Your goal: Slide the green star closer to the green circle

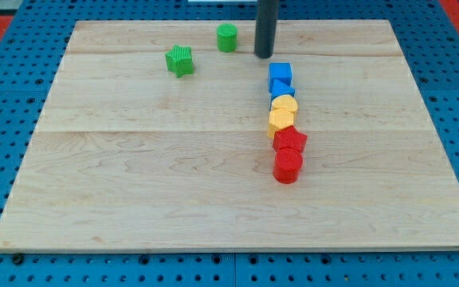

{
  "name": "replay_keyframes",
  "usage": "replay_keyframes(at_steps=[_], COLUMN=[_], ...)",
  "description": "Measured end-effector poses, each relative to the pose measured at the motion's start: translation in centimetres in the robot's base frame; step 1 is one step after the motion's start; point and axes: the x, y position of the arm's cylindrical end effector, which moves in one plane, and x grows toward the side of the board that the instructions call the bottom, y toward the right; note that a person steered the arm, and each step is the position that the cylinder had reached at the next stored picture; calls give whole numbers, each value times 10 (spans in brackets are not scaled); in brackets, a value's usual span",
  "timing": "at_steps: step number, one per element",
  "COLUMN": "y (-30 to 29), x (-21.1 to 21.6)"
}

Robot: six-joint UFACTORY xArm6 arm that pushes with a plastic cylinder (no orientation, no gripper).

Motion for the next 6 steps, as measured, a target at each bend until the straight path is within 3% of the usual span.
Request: replay_keyframes(at_steps=[1, 2, 4, 6], y=[-102, -114, -132, -137], x=[25, 56, 12, -2])
